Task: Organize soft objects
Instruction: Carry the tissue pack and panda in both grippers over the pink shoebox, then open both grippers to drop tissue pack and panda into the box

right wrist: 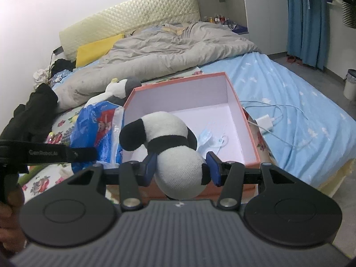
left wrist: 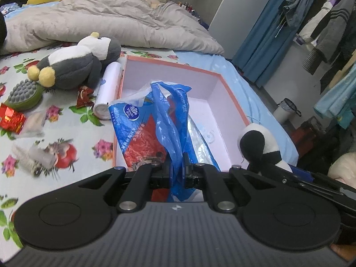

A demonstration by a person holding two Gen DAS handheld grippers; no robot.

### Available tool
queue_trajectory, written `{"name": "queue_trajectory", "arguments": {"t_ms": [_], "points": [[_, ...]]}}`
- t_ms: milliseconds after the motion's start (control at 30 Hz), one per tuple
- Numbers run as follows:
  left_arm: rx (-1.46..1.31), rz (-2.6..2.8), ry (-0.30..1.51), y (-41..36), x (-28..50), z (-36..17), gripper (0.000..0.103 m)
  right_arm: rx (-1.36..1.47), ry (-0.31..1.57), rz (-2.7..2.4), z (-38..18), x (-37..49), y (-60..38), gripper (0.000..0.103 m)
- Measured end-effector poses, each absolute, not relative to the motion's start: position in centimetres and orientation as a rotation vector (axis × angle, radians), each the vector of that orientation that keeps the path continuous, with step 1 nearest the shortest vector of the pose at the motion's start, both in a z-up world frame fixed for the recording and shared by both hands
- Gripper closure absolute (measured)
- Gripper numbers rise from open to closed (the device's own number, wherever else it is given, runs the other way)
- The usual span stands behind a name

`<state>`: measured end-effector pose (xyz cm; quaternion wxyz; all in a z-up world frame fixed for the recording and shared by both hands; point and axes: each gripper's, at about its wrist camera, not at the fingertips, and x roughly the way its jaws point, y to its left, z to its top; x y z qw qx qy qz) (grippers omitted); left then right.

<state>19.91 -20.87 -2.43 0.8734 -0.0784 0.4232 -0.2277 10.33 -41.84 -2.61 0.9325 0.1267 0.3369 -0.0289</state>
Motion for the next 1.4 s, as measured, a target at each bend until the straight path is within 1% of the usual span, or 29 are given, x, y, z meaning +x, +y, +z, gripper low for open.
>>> {"name": "queue_trajectory", "arguments": {"t_ms": [300,567,733,933,967,1067,1100,1400], "points": [[-0.130,-0.471,0.925,-23.9,26.0,-3.5,0.095,0.279,0.741,-0.044,-5.2,16.3,-44.0,0.051],[-0.120,-0.484,0.985,-27.0,31.7,-7.7,0.095,0.275,0.824,-0.033,-8.3,20.5,-45.5,0.051],[-0.111,-0.469,1.029,-28.3,33.6,-9.8,0.095,0.279,0.859,-0.034,-10.1,22.4,-46.3,0.051],[-0.112,-0.466,1.035,-28.6,34.4,-10.5,0.094,0.281,0.875,-0.040,-10.7,23.5,-46.7,0.050],[-0.109,-0.458,1.030,-28.5,34.4,-10.5,0.092,0.290,0.876,-0.040,-10.7,23.5,-46.8,0.050],[-0.119,-0.457,1.030,-28.2,34.2,-10.2,0.069,0.303,0.879,-0.029,-10.4,23.3,-47.0,0.049],[-0.123,-0.455,1.028,-28.0,34.1,-10.0,0.067,0.299,0.878,-0.032,-10.3,23.2,-46.9,0.049],[-0.119,-0.469,0.955,-27.0,31.0,-6.6,0.067,0.301,0.833,-0.031,-7.9,20.0,-46.1,0.049]]}}
